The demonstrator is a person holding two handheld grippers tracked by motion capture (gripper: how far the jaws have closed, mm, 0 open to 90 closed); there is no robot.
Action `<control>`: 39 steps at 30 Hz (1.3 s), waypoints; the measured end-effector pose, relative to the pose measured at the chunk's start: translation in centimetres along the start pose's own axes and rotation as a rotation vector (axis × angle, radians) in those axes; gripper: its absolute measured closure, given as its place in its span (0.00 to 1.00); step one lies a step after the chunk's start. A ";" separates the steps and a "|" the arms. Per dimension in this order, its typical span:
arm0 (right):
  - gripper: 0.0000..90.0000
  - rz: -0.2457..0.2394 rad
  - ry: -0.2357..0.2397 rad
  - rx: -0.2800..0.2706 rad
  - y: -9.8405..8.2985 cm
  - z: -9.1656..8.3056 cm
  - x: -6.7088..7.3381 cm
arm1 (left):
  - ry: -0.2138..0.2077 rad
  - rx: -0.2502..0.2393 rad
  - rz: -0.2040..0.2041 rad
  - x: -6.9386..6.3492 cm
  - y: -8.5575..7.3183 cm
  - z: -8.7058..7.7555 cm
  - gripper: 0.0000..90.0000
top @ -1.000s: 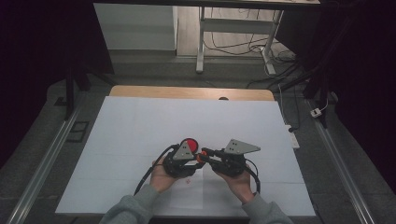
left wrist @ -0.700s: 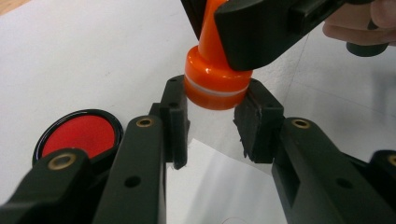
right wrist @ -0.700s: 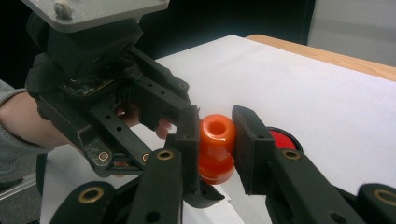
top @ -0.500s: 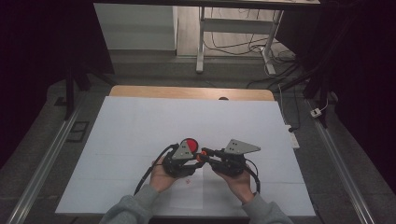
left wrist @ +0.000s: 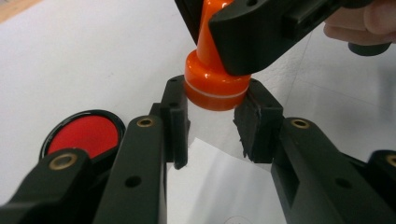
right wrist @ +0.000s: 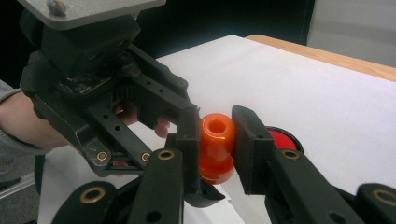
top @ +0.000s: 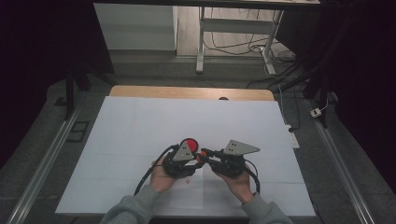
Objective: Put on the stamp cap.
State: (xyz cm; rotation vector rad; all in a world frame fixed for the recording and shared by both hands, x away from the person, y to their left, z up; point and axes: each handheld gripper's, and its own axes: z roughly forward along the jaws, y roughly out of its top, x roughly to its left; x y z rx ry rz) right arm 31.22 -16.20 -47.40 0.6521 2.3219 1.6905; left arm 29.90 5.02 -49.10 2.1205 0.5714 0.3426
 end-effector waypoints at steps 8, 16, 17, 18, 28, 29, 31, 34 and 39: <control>0.81 -0.009 0.002 -0.001 0.2 -0.1 0.1 | 0.026 -0.015 0.017 -0.3 0.1 -0.2 0.73; 0.81 -0.023 -0.004 0.008 0.0 0.0 0.4 | 0.036 0.025 0.038 -0.5 0.1 -0.1 0.73; 0.81 -0.026 -0.008 0.016 -0.1 0.1 0.4 | 0.035 0.027 0.036 -0.4 0.0 0.0 0.73; 0.81 -0.025 -0.010 0.019 -0.2 0.2 0.4 | 0.033 0.024 0.032 -0.4 -0.1 0.0 0.73; 0.81 -0.024 -0.022 0.024 0.0 0.2 0.3 | 0.007 -0.013 -0.008 -0.1 -0.4 0.2 0.72; 0.81 -0.023 -0.025 0.020 0.0 0.2 0.4 | 0.007 -0.015 -0.012 -0.1 -0.4 0.2 0.72; 0.81 -0.027 -0.027 0.022 0.0 0.2 0.4 | 0.007 -0.018 -0.016 -0.1 -0.4 0.2 0.72; 0.81 -0.028 -0.028 0.020 0.0 0.2 0.4 | 0.005 -0.019 -0.020 0.0 -0.4 0.3 0.72; 0.81 -0.024 -0.030 0.015 0.0 0.2 0.4 | 0.001 -0.021 -0.021 0.1 -0.5 0.3 0.71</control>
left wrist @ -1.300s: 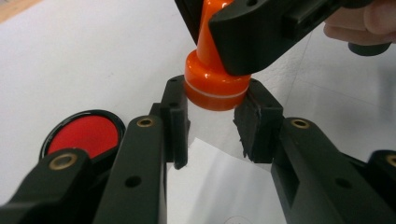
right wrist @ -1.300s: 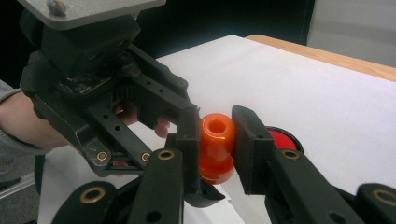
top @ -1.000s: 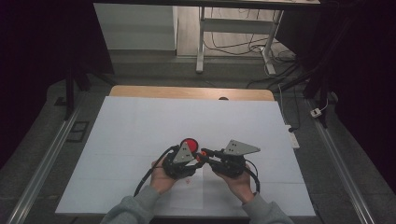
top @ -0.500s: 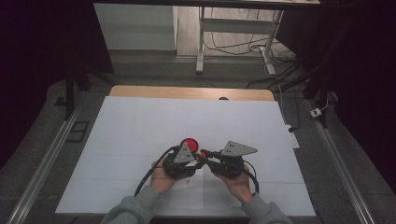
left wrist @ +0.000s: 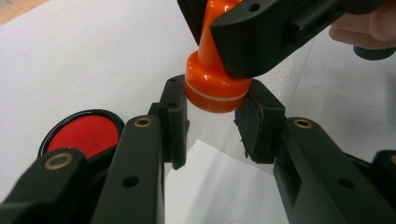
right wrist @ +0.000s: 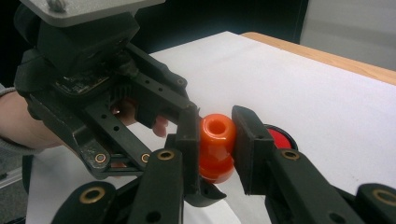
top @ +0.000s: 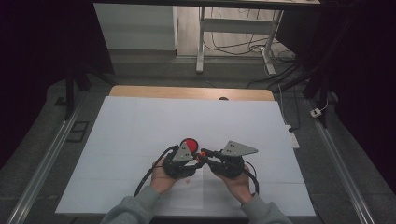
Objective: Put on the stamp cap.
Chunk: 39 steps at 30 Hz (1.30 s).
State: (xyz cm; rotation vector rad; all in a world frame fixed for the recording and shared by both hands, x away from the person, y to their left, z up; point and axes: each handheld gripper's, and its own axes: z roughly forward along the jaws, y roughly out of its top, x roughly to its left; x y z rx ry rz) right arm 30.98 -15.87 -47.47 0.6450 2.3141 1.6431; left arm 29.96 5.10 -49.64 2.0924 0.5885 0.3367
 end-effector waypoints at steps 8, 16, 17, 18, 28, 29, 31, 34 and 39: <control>0.81 0.005 0.002 -0.005 0.0 0.0 0.0 | 0.002 0.004 -0.002 0.0 -0.1 0.1 0.70; 0.81 0.008 0.000 -0.006 0.0 -0.1 -0.1 | 0.001 0.011 -0.007 0.1 -0.2 0.3 0.62; 0.81 0.009 0.001 -0.006 0.0 -0.1 -0.1 | 0.002 0.012 -0.008 0.1 -0.2 0.3 0.60; 0.81 0.010 0.001 -0.006 0.0 -0.1 -0.1 | 0.003 0.013 -0.008 0.1 -0.2 0.3 0.58; 0.81 0.014 -0.005 -0.010 0.0 -0.3 -0.4 | 0.023 0.028 -0.045 0.5 -0.6 -0.3 0.37; 0.81 0.015 -0.006 -0.010 0.0 -0.3 -0.5 | 0.022 0.033 -0.051 0.5 -0.7 -0.4 0.35; 0.81 0.015 -0.008 -0.011 0.0 -0.3 -0.5 | 0.021 0.037 -0.056 0.5 -0.8 -0.6 0.33; 0.81 0.017 -0.010 -0.012 0.0 -0.4 -0.6 | 0.031 0.045 -0.057 0.6 -1.1 -1.1 0.31; 0.81 0.017 -0.014 -0.015 0.0 -0.4 -0.7 | 0.041 0.042 -0.076 1.0 -1.7 -2.2 0.31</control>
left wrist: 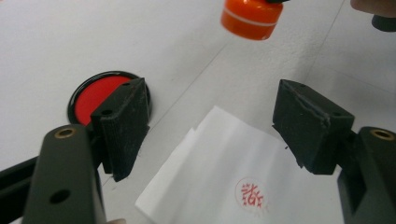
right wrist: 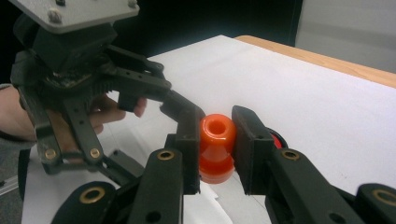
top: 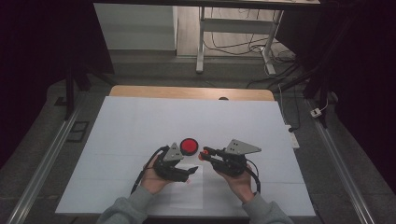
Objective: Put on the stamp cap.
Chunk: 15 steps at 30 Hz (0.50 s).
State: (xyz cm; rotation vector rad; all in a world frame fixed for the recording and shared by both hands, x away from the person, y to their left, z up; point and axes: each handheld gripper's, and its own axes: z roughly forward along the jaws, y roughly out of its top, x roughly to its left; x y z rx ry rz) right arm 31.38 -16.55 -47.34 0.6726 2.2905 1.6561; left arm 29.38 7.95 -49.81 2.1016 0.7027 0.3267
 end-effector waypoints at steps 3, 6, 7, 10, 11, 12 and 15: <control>0.81 0.002 -0.003 0.000 0.0 0.0 0.0 | 0.005 -0.005 -0.011 0.3 -0.2 -0.5 0.31; 0.81 0.002 -0.004 0.000 0.0 -0.1 -0.1 | 0.009 -0.004 -0.015 0.5 -0.4 -1.1 0.31; 0.81 0.002 -0.005 -0.001 0.0 -0.1 -0.1 | 0.012 -0.001 -0.014 0.6 -0.4 -1.3 0.31; 0.81 0.004 -0.006 -0.002 0.1 -0.2 -0.2 | 0.012 0.006 -0.019 0.8 -0.8 -2.0 0.31; 0.81 0.002 -0.008 -0.003 0.1 -0.2 -0.3 | 0.014 0.007 -0.022 0.9 -1.1 -2.3 0.31; 0.81 0.002 -0.009 -0.004 0.1 -0.3 -0.3 | 0.018 0.008 -0.026 1.0 -1.3 -2.6 0.31; 0.81 0.003 -0.012 -0.002 0.1 -0.3 -0.4 | 0.030 0.008 -0.043 1.2 -2.0 -3.7 0.31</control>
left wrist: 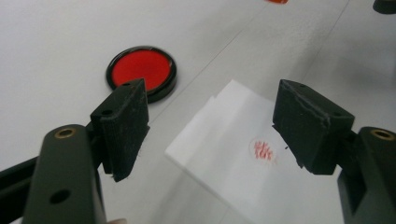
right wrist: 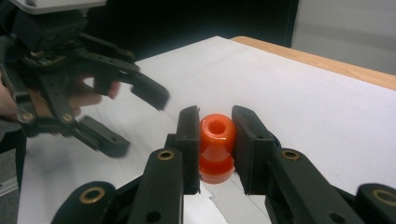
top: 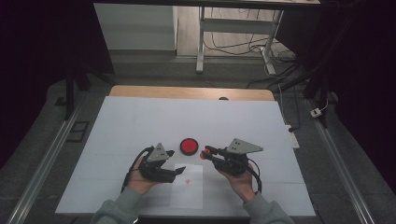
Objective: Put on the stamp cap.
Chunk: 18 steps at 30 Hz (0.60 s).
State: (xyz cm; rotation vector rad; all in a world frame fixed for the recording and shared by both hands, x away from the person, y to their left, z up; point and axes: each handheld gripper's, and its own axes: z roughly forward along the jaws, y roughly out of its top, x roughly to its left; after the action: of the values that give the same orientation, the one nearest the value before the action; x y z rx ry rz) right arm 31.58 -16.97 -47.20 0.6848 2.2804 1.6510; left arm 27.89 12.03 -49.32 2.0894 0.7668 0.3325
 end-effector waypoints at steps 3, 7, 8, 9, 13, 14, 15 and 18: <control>0.81 -0.001 -0.004 0.003 0.0 0.0 -0.1 | 0.018 -0.003 -0.019 0.4 -0.9 -1.2 0.31; 0.81 0.001 -0.006 0.009 -0.1 0.0 -0.1 | 0.046 -0.014 -0.060 0.9 -2.4 -2.9 0.31; 0.81 0.001 -0.006 0.010 -0.2 0.0 -0.1 | 0.053 -0.016 -0.068 1.1 -2.8 -3.3 0.31; 0.81 0.000 -0.008 0.011 -0.2 0.0 -0.2 | 0.058 -0.020 -0.078 1.2 -3.1 -3.7 0.31; 0.81 -0.001 -0.010 0.010 -0.2 0.0 -0.2 | 0.090 -0.026 -0.102 1.7 -4.5 -5.3 0.31; 0.81 -0.002 -0.011 0.009 -0.2 0.0 -0.2 | 0.095 -0.027 -0.104 1.7 -4.8 -5.6 0.31; 0.81 -0.001 -0.012 0.009 -0.2 0.0 -0.2 | 0.100 -0.027 -0.110 1.8 -5.1 -5.8 0.31; 0.81 -0.003 -0.016 0.010 -0.2 -0.1 -0.3 | 0.107 -0.027 -0.122 2.1 -5.9 -6.6 0.32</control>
State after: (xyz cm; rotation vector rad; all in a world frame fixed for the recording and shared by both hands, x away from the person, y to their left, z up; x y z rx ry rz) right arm 31.78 -17.22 -47.36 0.6941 2.2798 1.6279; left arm 23.93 20.11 -50.21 2.0014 0.9441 0.3878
